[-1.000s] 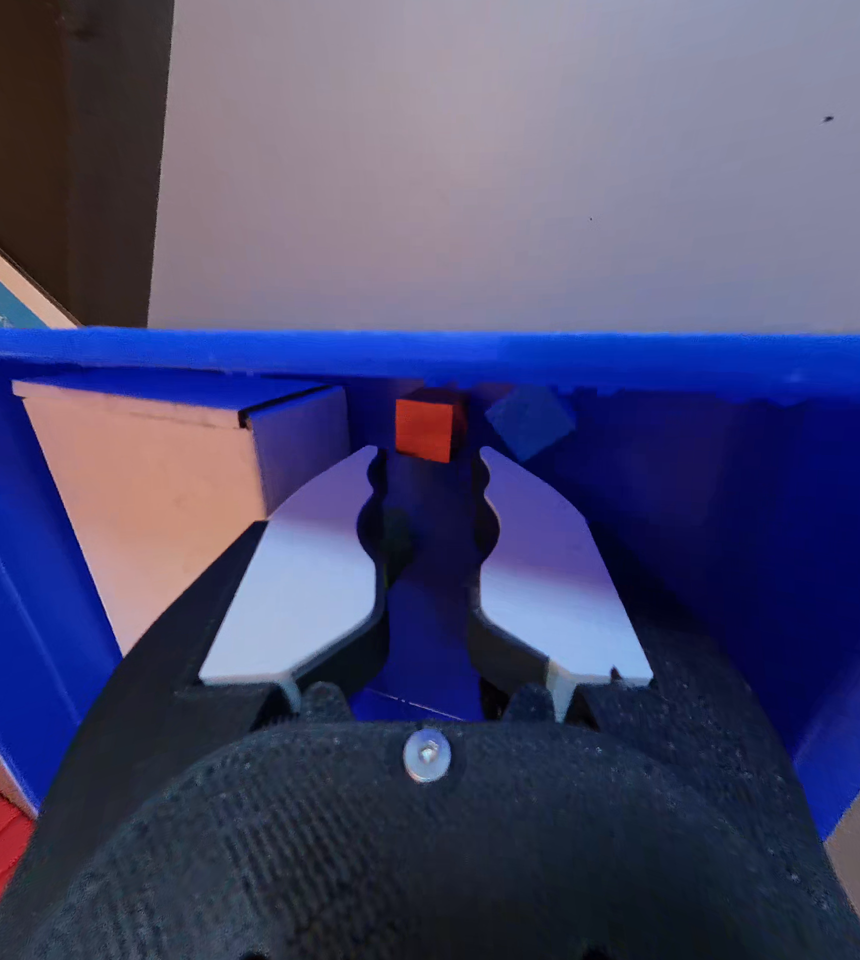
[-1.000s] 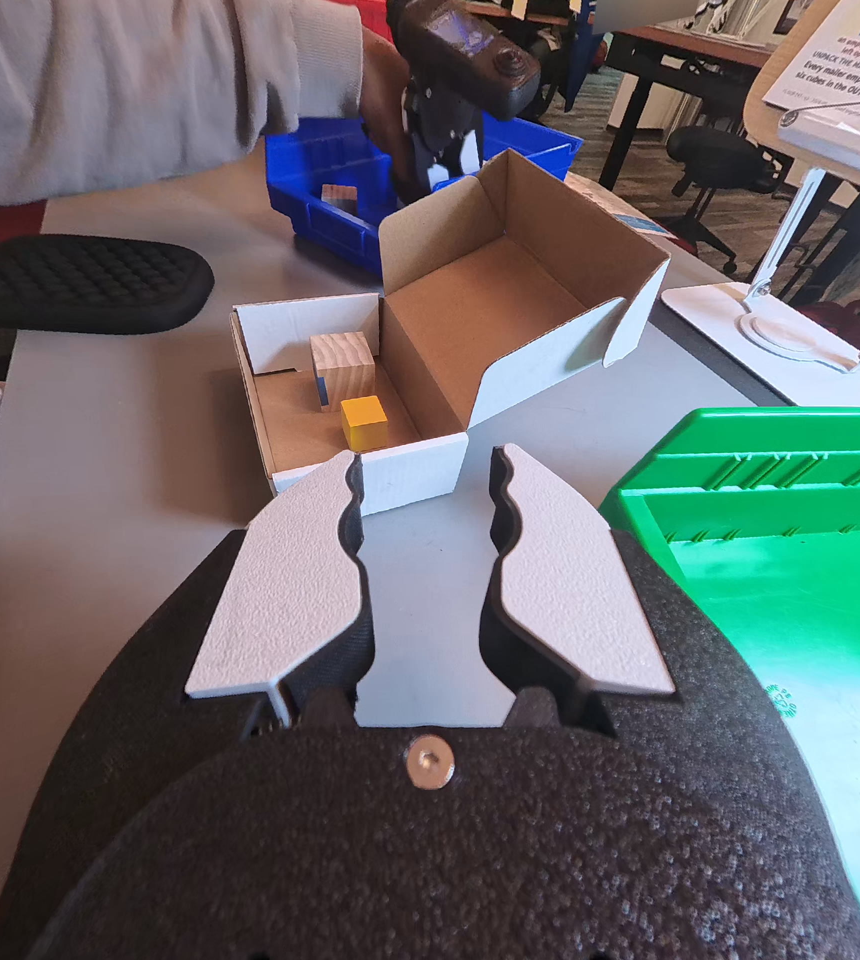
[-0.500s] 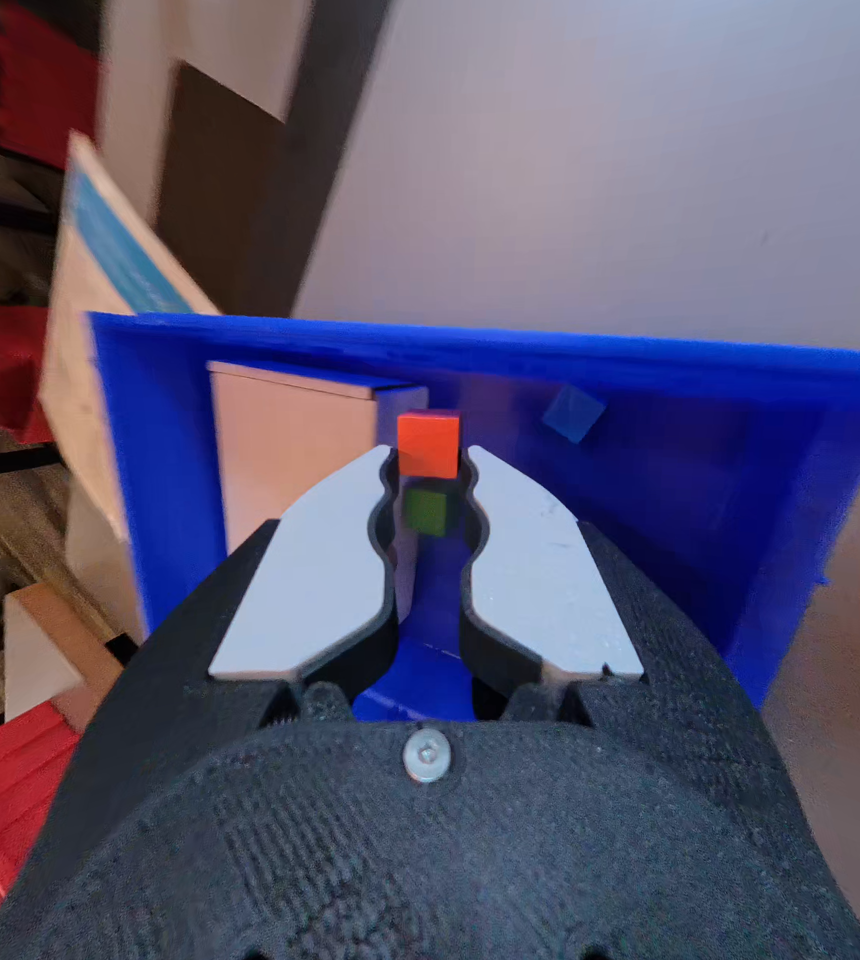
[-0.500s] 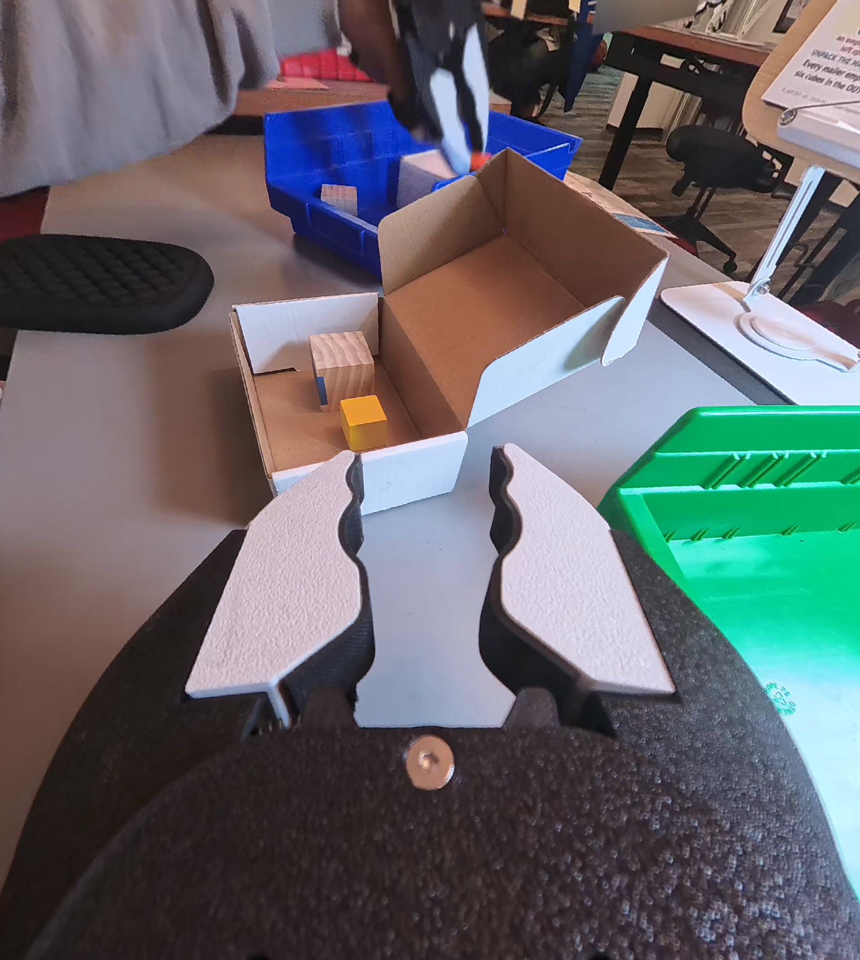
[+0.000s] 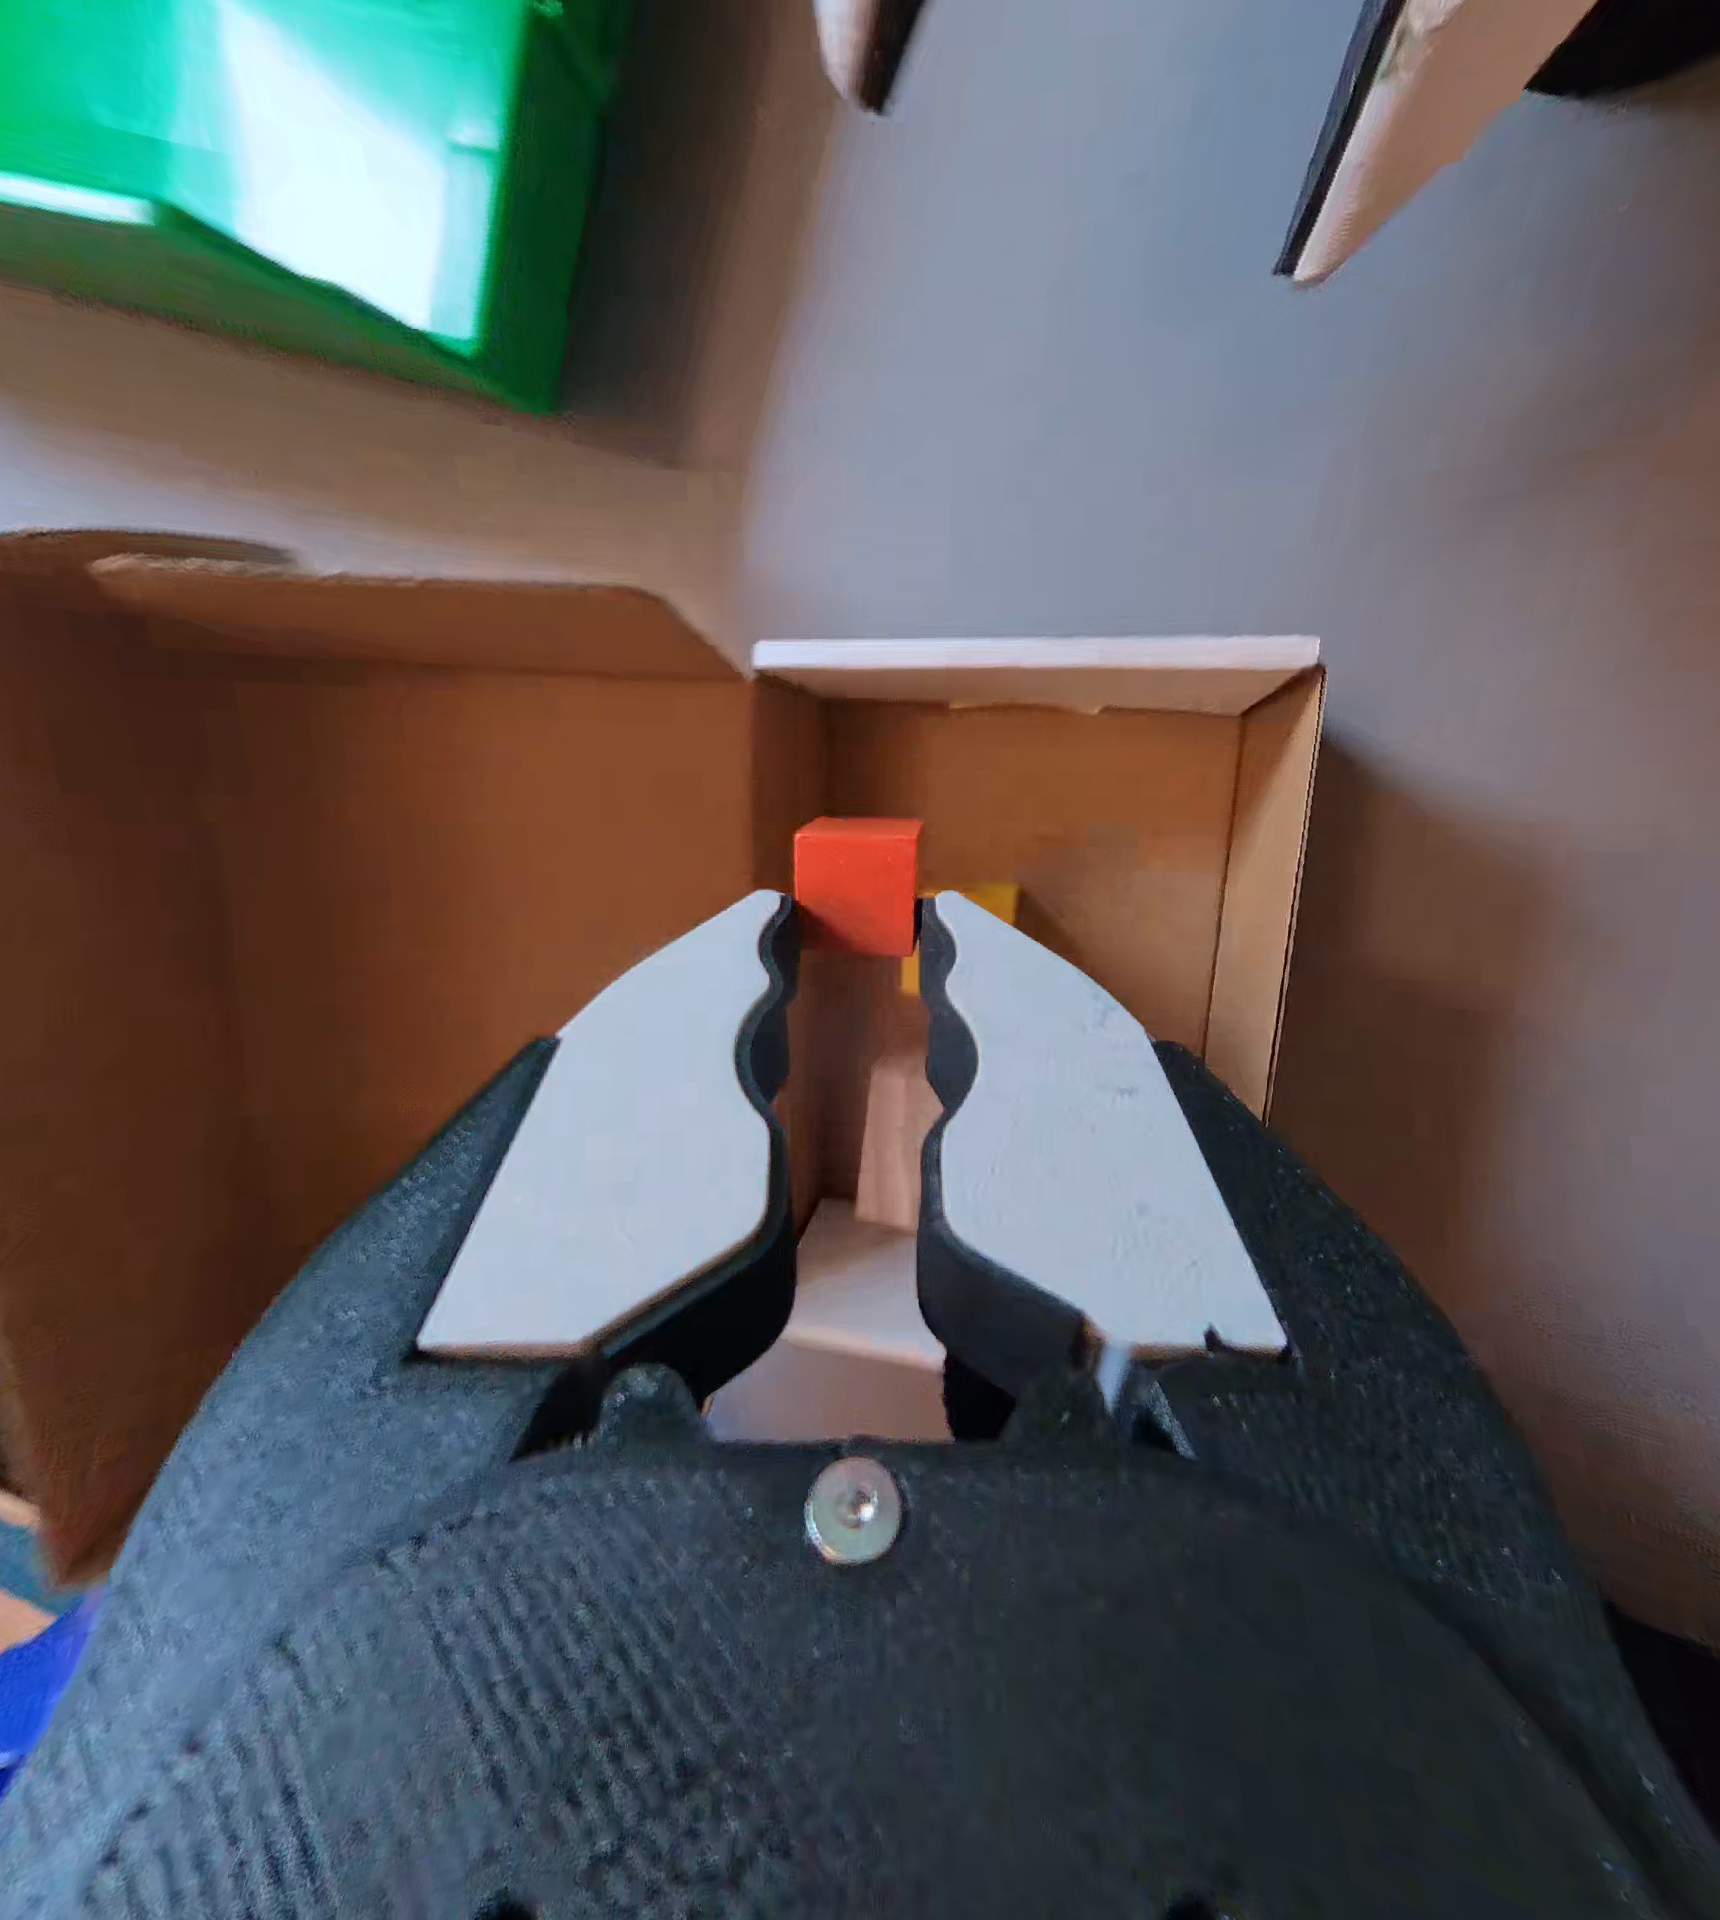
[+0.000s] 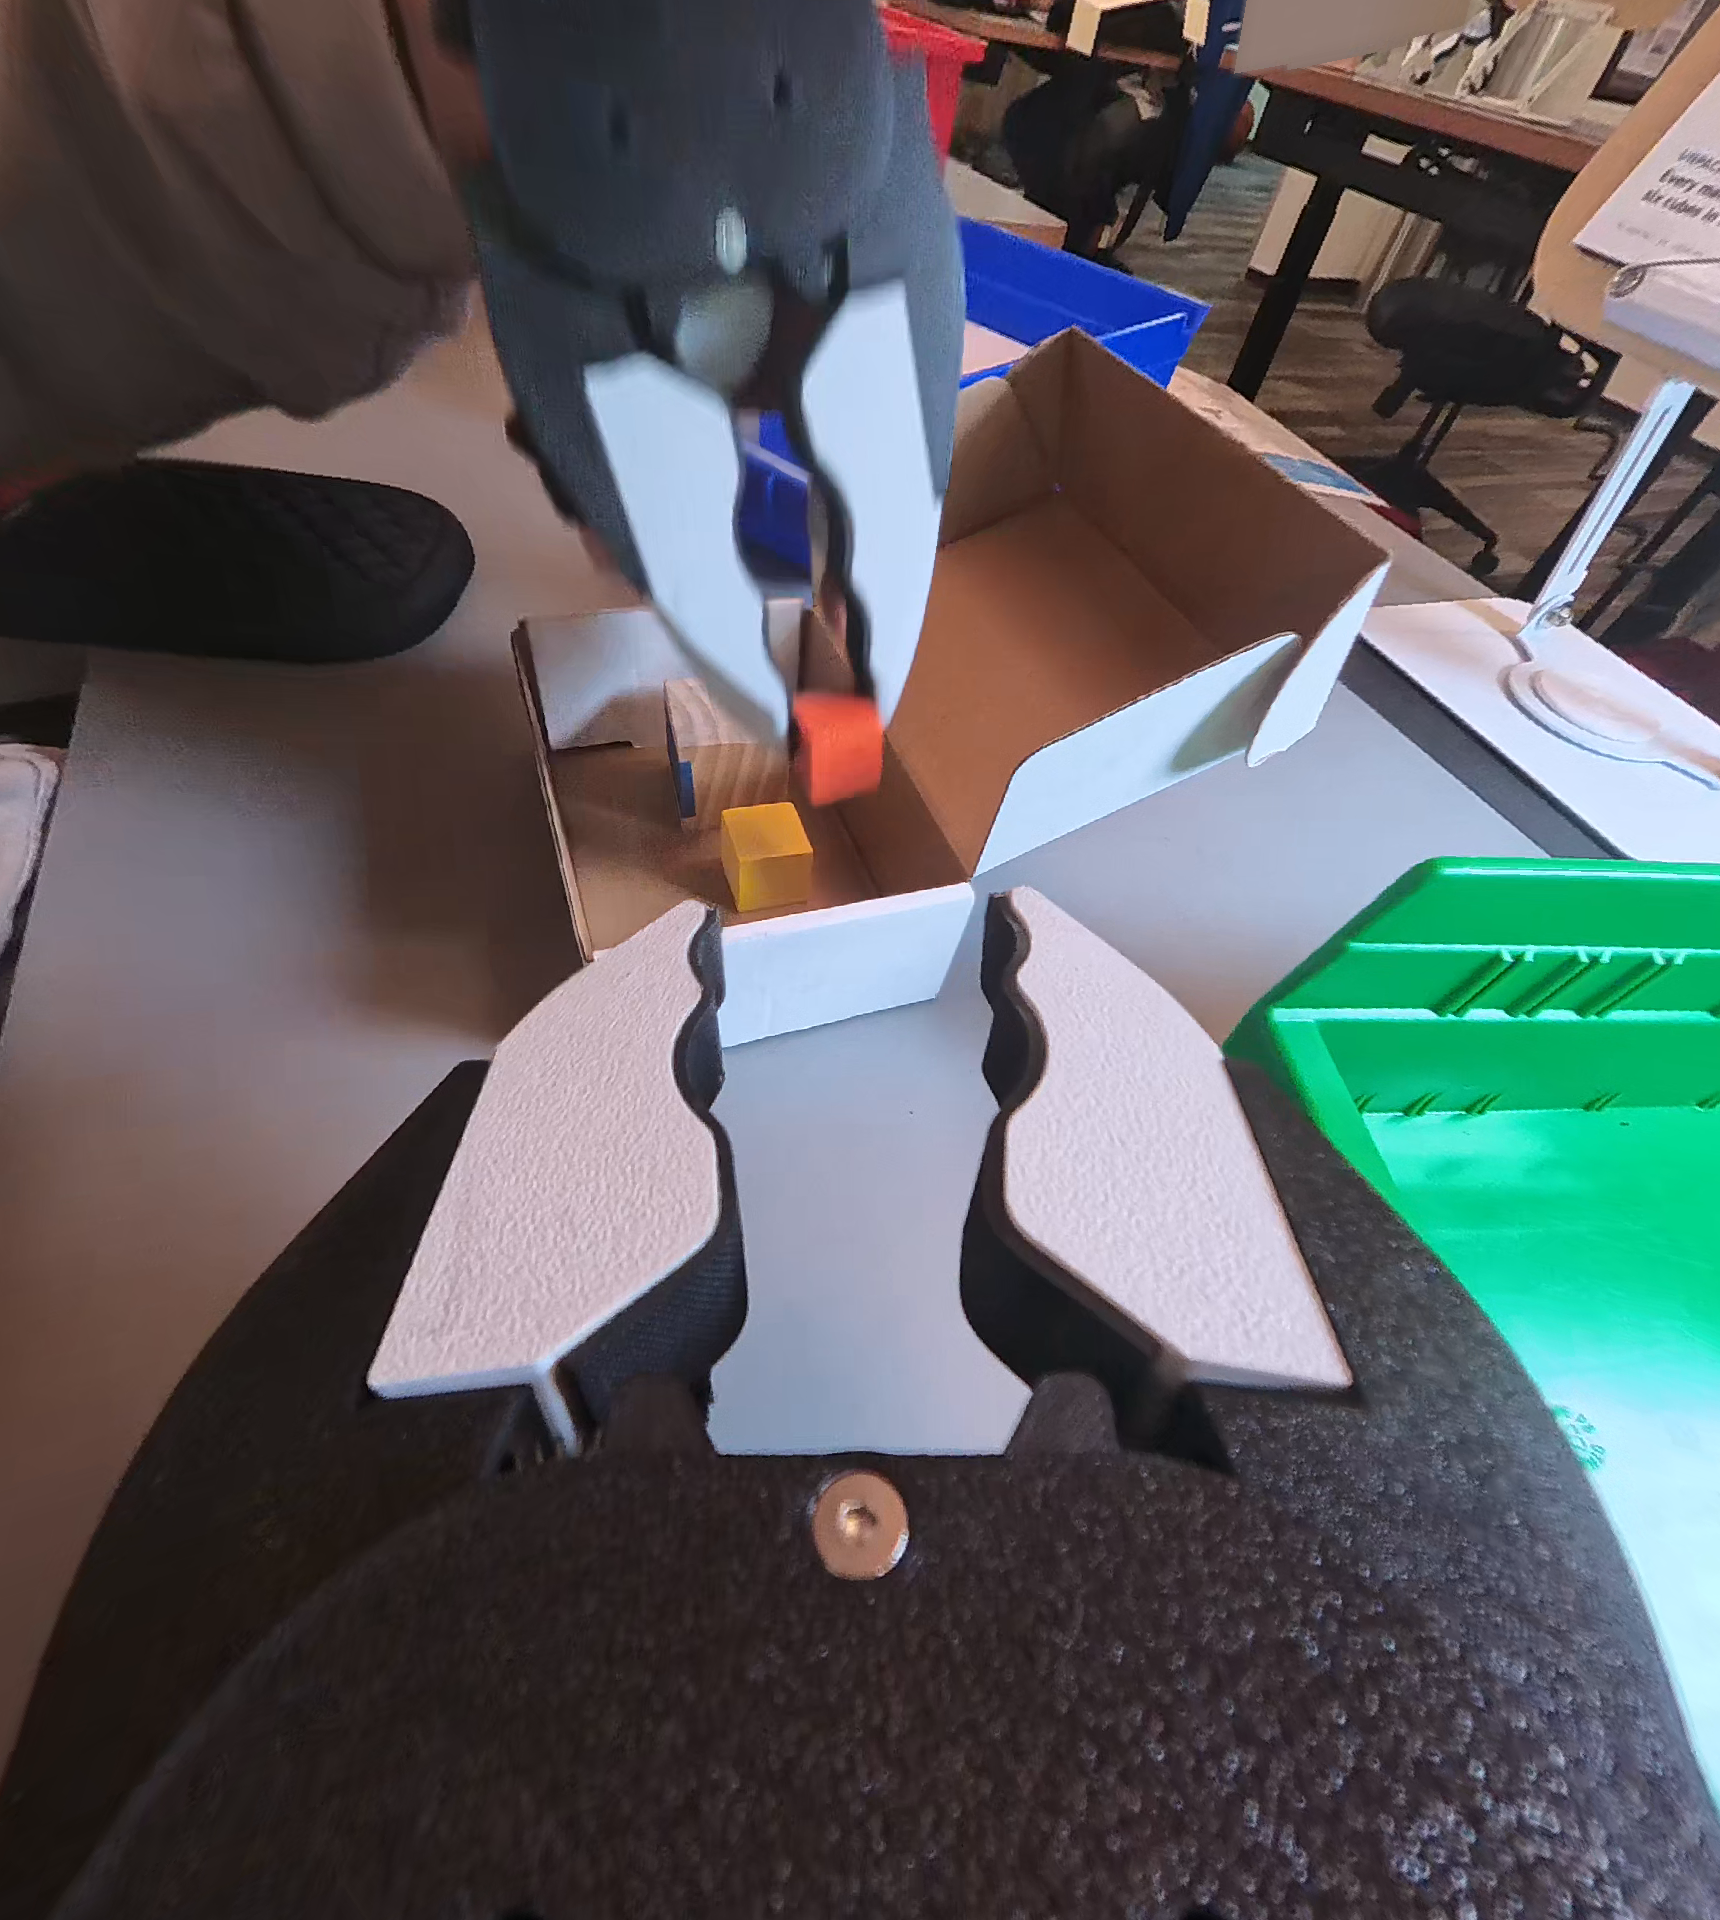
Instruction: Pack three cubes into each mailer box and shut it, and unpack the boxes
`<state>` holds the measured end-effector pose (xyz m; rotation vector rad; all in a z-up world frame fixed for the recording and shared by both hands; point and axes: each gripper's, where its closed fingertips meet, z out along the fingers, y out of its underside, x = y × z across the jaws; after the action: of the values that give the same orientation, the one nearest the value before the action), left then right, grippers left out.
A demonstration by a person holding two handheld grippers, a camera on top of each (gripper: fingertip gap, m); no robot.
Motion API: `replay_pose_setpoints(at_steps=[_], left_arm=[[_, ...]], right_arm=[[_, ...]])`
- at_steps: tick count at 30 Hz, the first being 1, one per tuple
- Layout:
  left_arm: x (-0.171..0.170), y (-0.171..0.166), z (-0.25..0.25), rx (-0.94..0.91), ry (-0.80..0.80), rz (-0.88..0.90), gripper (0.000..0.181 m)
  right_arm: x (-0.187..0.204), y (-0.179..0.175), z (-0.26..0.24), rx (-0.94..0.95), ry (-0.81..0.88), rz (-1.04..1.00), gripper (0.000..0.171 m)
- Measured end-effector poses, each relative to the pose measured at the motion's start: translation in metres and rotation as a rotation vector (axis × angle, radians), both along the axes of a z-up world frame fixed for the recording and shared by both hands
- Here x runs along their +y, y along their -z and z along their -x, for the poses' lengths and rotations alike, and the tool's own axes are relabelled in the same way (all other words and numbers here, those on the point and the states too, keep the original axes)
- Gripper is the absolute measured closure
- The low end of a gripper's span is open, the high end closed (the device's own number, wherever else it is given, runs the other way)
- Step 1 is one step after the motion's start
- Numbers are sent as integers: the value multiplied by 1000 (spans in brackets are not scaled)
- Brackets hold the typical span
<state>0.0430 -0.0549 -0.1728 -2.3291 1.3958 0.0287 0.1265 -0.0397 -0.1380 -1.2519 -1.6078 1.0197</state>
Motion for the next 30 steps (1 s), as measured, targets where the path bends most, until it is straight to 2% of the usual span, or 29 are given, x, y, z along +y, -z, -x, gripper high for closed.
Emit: replay_pose_setpoints(at_steps=[5, 13, 16, 19, 24, 27, 30], left_arm=[[-3, 44, -15, 69, 64, 75, 159], [-3, 62, -14, 134, 75, 84, 156], [0, 45, -13, 74, 42, 19, 144], [3, 5, -7, -74, -26, -112, 142], [0, -54, 54, -299, -259, -383, 146], [-13, -66, 99, -463, -431, -481, 145], [-22, -60, 137, -623, -604, -531, 145]], right_arm=[[5, -1, -4, 6, 14, 5, 123], [5, -2, -4, 9, 16, 0, 123], [5, -1, -4, 6, 15, 4, 123], [5, 1, -3, -1, 12, 7, 123], [3, 8, 1, -24, 8, 17, 123], [6, 13, 7, -40, 35, 65, 123], [19, 13, 18, -41, 115, 201, 129]])
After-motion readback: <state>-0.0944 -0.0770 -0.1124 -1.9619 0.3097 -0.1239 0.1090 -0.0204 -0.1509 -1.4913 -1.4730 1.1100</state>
